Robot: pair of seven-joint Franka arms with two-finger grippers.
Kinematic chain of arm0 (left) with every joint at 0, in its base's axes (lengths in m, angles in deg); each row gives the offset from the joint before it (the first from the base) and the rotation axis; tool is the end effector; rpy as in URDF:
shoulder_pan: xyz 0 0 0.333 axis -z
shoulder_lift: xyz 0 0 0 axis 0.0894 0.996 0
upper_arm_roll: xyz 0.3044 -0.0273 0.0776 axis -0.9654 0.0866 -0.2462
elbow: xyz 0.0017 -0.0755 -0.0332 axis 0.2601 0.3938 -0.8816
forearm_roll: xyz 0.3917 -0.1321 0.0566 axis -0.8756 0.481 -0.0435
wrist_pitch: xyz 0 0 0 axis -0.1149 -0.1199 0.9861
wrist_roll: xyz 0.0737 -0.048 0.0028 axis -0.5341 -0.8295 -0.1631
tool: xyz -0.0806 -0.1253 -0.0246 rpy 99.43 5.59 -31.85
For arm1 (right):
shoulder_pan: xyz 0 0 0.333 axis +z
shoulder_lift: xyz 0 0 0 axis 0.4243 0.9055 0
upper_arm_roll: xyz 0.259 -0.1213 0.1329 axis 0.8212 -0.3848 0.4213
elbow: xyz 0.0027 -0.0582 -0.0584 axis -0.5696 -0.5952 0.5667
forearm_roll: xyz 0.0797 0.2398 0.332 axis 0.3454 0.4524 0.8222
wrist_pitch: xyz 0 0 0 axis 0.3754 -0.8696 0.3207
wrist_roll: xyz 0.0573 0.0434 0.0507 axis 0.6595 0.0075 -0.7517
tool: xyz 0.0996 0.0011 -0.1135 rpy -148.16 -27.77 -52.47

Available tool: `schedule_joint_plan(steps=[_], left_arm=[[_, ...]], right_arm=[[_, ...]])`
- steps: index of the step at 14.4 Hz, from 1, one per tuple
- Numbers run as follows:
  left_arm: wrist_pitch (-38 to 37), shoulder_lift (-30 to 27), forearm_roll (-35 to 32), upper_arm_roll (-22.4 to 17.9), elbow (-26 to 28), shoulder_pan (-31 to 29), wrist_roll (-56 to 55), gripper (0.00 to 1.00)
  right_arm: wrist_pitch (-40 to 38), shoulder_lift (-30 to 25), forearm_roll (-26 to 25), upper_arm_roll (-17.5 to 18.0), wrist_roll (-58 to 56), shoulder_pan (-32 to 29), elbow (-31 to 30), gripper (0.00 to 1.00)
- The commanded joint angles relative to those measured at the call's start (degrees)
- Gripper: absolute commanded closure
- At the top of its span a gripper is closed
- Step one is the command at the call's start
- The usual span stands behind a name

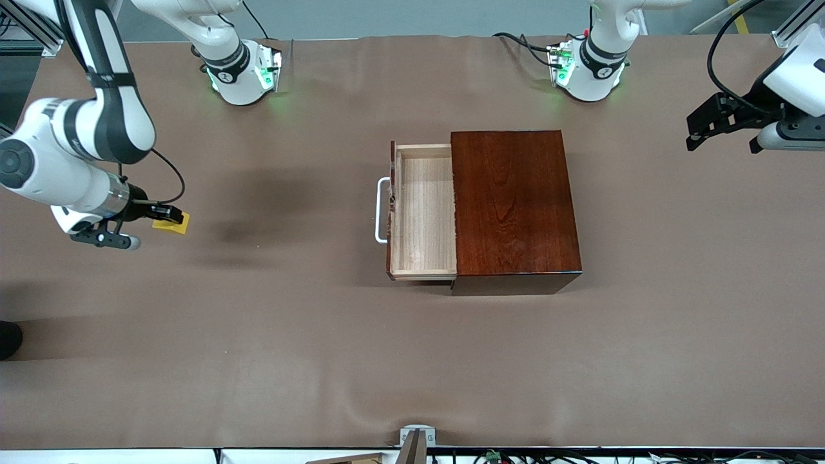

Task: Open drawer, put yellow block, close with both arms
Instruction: 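Lift the yellow cube with the right gripper and carry it toward the drawer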

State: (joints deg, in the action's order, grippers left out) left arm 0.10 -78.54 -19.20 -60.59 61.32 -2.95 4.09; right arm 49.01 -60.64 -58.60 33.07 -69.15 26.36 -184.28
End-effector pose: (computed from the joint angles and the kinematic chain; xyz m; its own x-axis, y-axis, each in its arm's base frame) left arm 0.5533 -0.0686 0.6227 0.9978 -0.0631 0.0192 -0.0630 -0.9980 -0.0093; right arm 0.5468 -0.0377 0.3051 0.9692 -0.1802 -0.1681 -0.1846 -0.9827 -0.0111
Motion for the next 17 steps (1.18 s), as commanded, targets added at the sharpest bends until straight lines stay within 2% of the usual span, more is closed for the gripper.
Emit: schedule_joint_plan(steps=[1, 4, 12, 17], left_arm=[[0.91, -0.99, 0.73, -0.38, 1.31, -0.86, 0.31, 0.0], [0.47, -1.6, 0.38, -0.21, 1.4, -3.13, 0.49, 0.0], [1.61, -1.6, 0.38, -0.38, 1.22, -3.67, 1.63, 0.0], [1.61, -1.6, 0.38, -0.38, 1.31, -3.67, 1.63, 0.0]], right_arm=[[-4.7, -2.67, 0.81, -0.11, 4.3, 2.25, 2.14, 1.0], [-7.69, -4.35, 0.89, -0.02, 8.78, 4.36, 2.58, 1.0], [-13.41, -6.99, 2.65, 0.15, 29.51, 14.38, 6.36, 1.0], [-13.41, -6.38, 2.83, 0.15, 47.43, 23.95, 9.08, 1.0]])
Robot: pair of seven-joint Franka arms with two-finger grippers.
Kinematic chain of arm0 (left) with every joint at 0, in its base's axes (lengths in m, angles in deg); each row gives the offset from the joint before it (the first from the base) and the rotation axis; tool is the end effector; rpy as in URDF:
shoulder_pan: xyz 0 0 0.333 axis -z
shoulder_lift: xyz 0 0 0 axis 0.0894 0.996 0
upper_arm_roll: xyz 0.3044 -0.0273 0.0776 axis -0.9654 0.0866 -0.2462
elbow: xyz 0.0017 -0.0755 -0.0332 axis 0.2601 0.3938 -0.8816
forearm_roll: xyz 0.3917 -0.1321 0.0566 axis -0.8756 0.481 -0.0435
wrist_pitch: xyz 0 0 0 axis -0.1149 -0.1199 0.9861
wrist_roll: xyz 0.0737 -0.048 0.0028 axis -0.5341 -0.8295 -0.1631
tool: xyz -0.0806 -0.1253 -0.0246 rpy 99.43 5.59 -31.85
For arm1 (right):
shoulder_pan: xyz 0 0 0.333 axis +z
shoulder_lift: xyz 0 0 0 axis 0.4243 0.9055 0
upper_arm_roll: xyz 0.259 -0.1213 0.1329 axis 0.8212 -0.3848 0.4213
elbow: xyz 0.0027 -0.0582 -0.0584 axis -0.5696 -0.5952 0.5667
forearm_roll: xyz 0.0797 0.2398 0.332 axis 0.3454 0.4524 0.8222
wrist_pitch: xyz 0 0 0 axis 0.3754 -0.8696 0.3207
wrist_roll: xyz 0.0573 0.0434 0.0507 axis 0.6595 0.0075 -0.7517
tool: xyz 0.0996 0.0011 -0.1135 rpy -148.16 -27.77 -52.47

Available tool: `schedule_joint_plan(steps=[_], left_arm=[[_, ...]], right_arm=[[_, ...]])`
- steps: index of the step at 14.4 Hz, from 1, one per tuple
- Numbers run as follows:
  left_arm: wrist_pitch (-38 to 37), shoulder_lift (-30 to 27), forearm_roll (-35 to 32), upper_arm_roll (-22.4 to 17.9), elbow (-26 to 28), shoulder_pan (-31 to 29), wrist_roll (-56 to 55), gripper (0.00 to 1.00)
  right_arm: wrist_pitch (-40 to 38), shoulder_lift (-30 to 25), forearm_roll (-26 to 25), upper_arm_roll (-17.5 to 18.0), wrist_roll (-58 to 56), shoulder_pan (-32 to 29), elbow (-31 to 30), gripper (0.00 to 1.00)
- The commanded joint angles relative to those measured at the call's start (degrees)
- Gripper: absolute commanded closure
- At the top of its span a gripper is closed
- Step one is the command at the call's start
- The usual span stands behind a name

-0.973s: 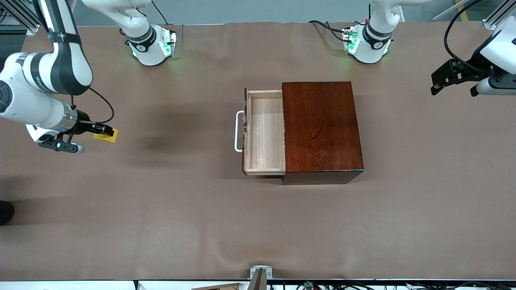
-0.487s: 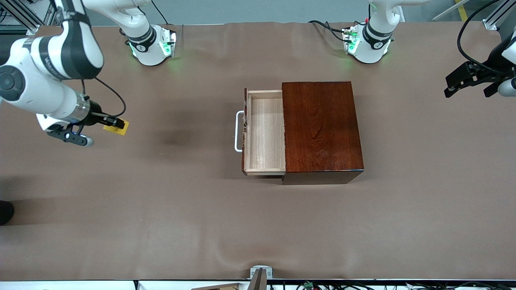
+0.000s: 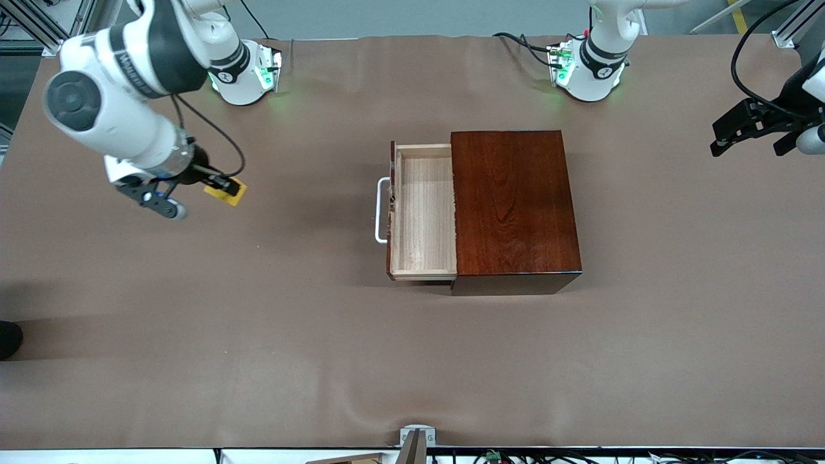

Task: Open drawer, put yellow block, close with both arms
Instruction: 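Lift the yellow cube with the right gripper and carry it toward the drawer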

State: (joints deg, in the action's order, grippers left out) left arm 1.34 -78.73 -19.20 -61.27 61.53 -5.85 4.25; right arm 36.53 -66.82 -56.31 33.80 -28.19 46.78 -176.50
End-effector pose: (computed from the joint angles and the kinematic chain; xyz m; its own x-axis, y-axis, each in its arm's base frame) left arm 0.5587 -0.0339 0.6247 0.9992 -0.0037 0.0405 -0.0034 -1.0000 -0.0078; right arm 0.5227 0.1682 0.4132 0.8487 -0.5058 -0.1546 -0.5048 -0.8619 0.0482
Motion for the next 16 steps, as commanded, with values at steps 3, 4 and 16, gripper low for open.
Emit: schedule_joint_plan(steps=[3, 4, 16], left_arm=[[0.72, -0.98, 0.38, 0.38, -0.04, -0.68, 1.48, 0.0], [0.72, -0.89, 0.38, 0.3, -0.22, -0.68, 1.48, 0.0], [0.81, 1.39, 0.29, 0.3, -2.77, -0.68, 1.48, 0.0]], right_arm=[[-0.49, 0.16, 0.54, -0.66, 12.81, 7.23, 1.56, 1.0], [-0.49, 0.42, 0.54, -0.57, 15.18, 8.11, 2.09, 1.0], [1.8, 12.09, 3.44, -0.66, 43.04, 17.43, 14.21, 1.0]])
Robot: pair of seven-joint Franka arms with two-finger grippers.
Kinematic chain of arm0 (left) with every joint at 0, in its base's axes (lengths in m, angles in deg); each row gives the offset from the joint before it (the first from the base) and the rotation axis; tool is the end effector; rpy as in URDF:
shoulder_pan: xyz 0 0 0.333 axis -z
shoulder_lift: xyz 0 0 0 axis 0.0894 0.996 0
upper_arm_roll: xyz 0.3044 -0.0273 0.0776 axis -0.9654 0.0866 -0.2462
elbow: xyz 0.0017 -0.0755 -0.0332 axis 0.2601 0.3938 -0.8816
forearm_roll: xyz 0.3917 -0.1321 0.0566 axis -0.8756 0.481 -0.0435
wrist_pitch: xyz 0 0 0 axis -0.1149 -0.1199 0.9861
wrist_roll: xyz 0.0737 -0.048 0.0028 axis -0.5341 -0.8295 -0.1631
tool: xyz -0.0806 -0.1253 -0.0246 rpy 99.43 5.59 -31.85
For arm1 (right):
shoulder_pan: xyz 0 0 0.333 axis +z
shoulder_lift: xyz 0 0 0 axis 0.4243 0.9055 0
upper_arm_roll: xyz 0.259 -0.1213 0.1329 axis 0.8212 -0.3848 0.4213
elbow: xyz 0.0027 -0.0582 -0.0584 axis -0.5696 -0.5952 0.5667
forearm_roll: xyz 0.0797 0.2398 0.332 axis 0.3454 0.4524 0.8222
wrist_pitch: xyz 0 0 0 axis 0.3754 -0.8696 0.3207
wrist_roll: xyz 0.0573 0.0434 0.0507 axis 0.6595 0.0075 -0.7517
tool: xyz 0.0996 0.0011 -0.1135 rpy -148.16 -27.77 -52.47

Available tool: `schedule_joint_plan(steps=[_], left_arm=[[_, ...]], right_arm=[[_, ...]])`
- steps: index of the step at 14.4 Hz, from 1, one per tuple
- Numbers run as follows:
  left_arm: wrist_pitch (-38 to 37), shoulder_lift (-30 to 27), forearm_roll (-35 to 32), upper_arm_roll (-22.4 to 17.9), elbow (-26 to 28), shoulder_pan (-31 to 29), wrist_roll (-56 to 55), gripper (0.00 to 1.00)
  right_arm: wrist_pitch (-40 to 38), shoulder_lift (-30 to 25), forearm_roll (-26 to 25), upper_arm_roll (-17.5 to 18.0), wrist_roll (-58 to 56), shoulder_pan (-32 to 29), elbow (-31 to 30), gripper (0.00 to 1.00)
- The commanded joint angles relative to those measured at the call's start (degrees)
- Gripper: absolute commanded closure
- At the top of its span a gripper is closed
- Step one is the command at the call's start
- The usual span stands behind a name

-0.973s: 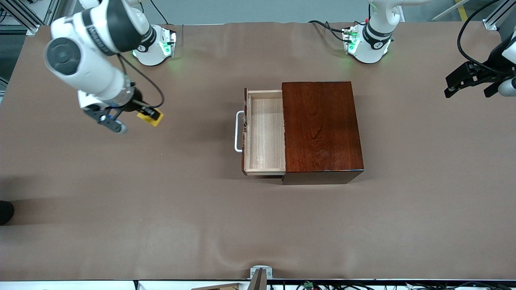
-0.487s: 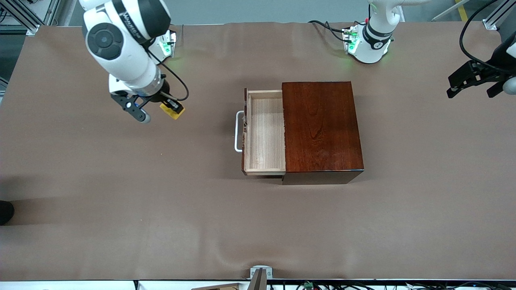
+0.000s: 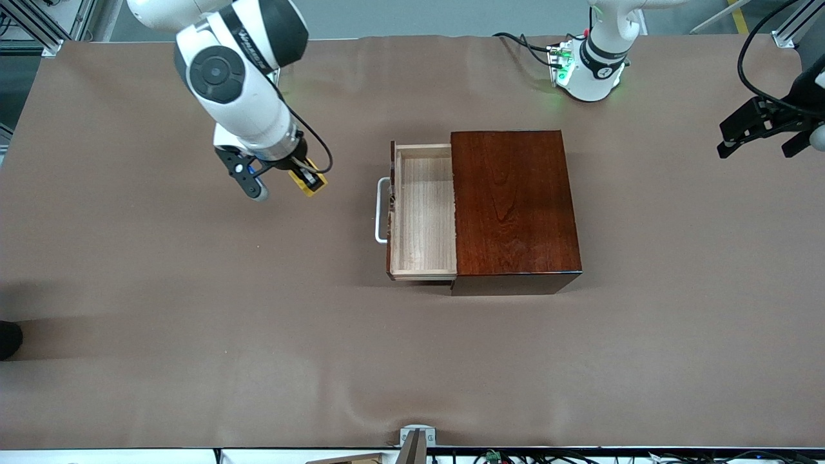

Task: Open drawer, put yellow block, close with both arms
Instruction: 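Lift the yellow cube with the right gripper and carry it toward the drawer, then lower the cube into the open drawer and open the right gripper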

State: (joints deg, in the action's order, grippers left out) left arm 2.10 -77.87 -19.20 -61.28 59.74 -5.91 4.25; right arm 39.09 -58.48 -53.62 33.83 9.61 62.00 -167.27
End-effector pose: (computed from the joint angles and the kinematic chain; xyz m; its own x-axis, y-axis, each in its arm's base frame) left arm 0.5658 -0.0334 0.6330 0.9976 -0.0025 0.0698 -0.0022 -1.0000 -0.0051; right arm 0.5043 0.3351 0.4106 0.5796 -0.8063 -0.1179 -0.8051 -0.5890 0.0704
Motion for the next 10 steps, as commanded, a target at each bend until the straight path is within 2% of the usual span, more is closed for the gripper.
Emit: schedule_joint_plan(steps=[1, 3, 6, 10], left_arm=[[0.14, 0.8, 0.38, 0.31, -0.98, -0.63, 1.48, 0.0], [1.54, 2.03, 0.38, 0.31, -0.98, -0.28, 1.39, 0.0], [3.3, 3.18, -0.15, 0.48, -0.98, -0.28, 1.13, 0.0], [3.3, 4.32, -0.32, 0.31, -0.98, -0.63, 1.56, 0.0]], right_arm=[[-0.77, 4.91, 0.84, -0.69, 7.36, 2.73, 6.48, 1.0], [-0.69, 6.84, 1.01, -0.69, 10.26, 3.87, 8.6, 1.0], [2.2, 9.75, 5.75, -0.78, 17.02, 5.64, 10.97, 1.0], [6.86, 12.2, 5.76, -0.78, 26.87, 7.65, 12.03, 1.0]])
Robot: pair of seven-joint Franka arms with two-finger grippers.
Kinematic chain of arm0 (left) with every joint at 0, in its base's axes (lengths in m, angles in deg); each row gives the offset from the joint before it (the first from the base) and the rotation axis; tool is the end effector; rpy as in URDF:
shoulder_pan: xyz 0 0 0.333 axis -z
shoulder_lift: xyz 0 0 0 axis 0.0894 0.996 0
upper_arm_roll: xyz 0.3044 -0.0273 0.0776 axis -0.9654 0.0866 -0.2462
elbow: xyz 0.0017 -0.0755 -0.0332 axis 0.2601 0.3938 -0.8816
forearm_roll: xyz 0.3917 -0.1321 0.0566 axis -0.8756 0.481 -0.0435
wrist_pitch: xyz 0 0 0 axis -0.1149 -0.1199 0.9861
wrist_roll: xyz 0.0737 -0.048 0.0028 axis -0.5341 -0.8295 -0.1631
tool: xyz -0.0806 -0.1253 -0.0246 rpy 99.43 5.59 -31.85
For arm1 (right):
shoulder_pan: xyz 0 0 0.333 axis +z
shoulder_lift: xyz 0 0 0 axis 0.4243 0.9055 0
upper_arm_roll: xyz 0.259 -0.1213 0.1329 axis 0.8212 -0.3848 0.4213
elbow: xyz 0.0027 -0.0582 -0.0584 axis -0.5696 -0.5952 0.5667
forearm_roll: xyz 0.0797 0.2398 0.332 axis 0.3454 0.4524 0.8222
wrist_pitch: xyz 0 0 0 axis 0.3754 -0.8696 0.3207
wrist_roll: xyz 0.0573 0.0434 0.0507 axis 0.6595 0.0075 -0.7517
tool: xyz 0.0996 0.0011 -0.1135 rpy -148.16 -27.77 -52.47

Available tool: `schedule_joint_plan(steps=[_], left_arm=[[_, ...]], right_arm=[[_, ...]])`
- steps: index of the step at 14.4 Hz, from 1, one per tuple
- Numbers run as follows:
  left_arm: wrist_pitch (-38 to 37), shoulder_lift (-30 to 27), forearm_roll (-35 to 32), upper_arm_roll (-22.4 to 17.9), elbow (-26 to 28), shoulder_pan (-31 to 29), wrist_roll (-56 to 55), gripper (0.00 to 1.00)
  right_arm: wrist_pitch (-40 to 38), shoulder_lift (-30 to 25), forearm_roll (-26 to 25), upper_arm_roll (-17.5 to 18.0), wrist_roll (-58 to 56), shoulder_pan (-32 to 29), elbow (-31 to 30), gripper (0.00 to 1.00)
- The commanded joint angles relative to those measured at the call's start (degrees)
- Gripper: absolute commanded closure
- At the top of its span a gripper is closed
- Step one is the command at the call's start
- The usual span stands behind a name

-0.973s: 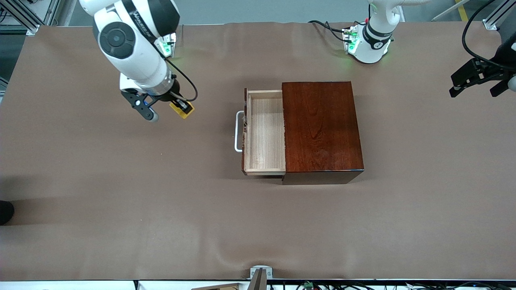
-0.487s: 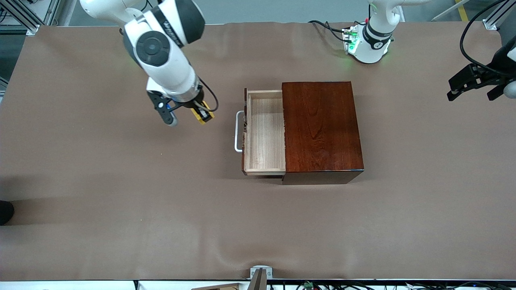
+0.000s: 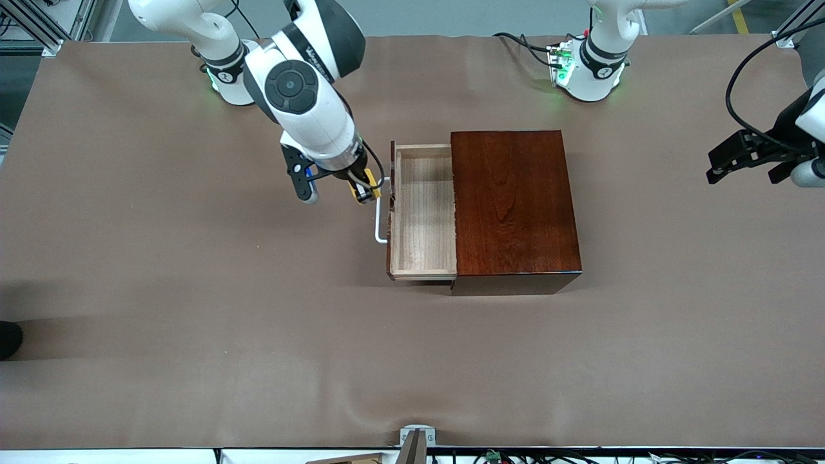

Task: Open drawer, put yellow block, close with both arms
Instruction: 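Lower the cube into the open drawer and open the right gripper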

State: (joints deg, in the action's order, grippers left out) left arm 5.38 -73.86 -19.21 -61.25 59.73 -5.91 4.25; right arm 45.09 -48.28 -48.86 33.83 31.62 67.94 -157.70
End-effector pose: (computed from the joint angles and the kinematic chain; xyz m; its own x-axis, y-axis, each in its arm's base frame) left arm 0.5939 -0.0339 0.5982 0.9984 -0.0032 0.0572 -0.0031 -1.0000 -0.0009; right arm 0.5130 0.4336 0.3894 0.3000 -0.9393 -0.1664 -0.9498 -0.3104 0.0394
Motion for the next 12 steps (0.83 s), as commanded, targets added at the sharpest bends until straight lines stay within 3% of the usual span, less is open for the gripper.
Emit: schedule_joint_plan(steps=[1, 7, 12], left_arm=[[0.02, 0.31, -0.32, 0.28, -0.97, -0.54, 1.48, 0.0], [0.02, 0.13, -2.34, 0.71, -0.97, -0.18, 0.68, 0.0], [-0.15, -0.22, -2.17, 0.28, -0.97, -0.62, 0.69, 0.0]], right_arm=[[1.75, 2.88, 1.0, -0.78, 7.75, 2.25, 3.24, 1.0], [1.85, 9.38, 0.65, -0.78, 16.39, 4.89, 8.86, 1.0], [1.94, 13.07, 0.04, -0.78, 16.48, 6.91, 11.32, 1.0]])
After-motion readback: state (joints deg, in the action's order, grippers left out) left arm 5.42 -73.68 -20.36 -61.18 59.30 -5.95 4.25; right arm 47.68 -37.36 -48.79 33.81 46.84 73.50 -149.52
